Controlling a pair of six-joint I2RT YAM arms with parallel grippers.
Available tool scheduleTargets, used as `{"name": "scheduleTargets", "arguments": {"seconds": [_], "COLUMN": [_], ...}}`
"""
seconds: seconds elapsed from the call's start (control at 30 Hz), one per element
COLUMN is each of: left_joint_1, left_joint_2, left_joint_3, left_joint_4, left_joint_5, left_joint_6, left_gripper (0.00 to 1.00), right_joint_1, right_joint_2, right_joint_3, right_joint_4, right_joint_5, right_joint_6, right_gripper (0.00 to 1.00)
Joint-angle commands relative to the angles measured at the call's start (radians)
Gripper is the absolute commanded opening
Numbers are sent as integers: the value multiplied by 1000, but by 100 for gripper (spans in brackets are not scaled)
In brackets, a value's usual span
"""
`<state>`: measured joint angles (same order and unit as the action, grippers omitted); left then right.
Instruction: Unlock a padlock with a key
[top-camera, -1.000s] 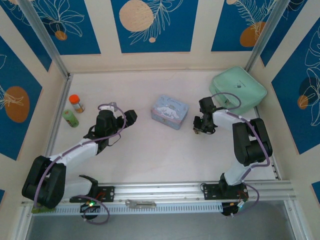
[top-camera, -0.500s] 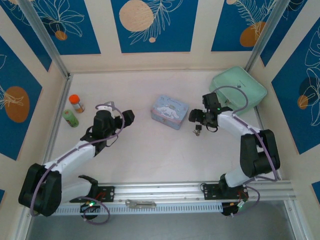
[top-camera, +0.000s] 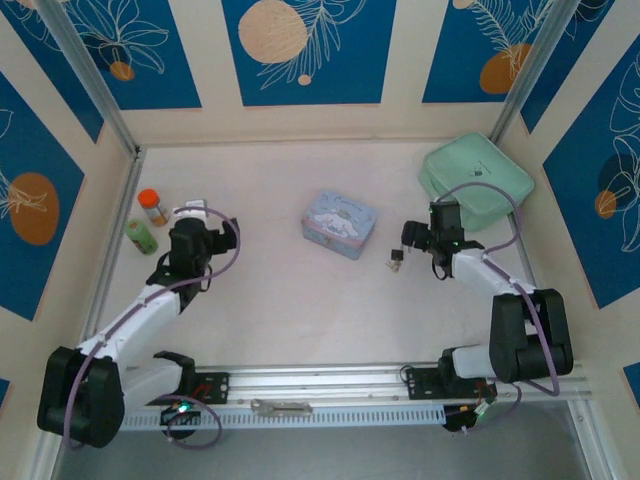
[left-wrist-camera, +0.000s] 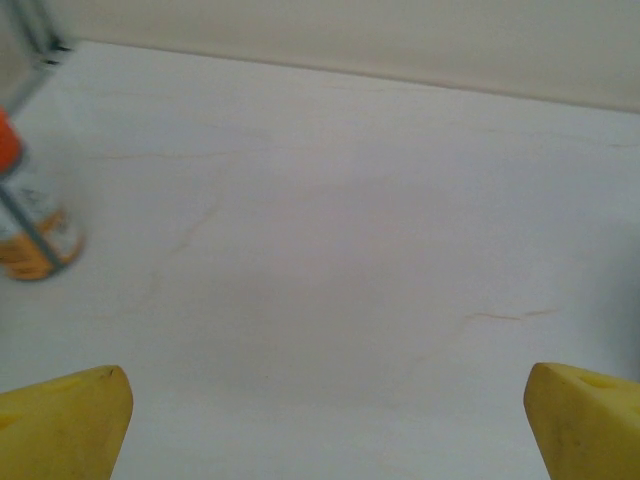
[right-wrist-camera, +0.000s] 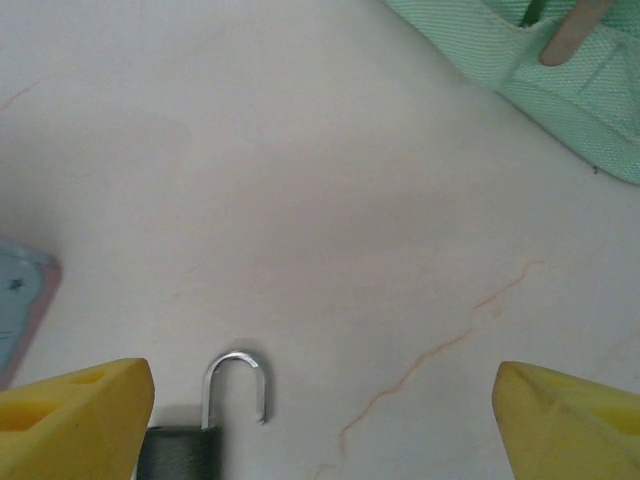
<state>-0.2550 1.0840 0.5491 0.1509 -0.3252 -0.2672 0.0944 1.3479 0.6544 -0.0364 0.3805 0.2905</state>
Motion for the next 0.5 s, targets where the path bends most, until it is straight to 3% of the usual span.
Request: {"name": "scheduleTargets", "arguments": {"seconds": [0.0,0.2,0.3,0.47], "left_joint_1": [26,64,74,78], "left_joint_2": [41,150,201,297], "left_joint_3": [26,-37,-94,-192], "left_joint_4": [-23,174,356,687], "left_joint_5": [-127,-167,-169,-171], "left_joint_6": [100,157,204,292], "left_gripper": [100,100,100,100], "right_joint_1": [-24,-46,-51,-65], "right_joint_2": [-22,-7,15,118], "right_joint_3": [-73,-170,-216,-219], "right_joint_4": [204,471,640,772], "right_joint_5": [14,8,-22,-50], "right_joint_6": [-65,-85,-102,-123], "right_gripper": [88,88,88,88]}}
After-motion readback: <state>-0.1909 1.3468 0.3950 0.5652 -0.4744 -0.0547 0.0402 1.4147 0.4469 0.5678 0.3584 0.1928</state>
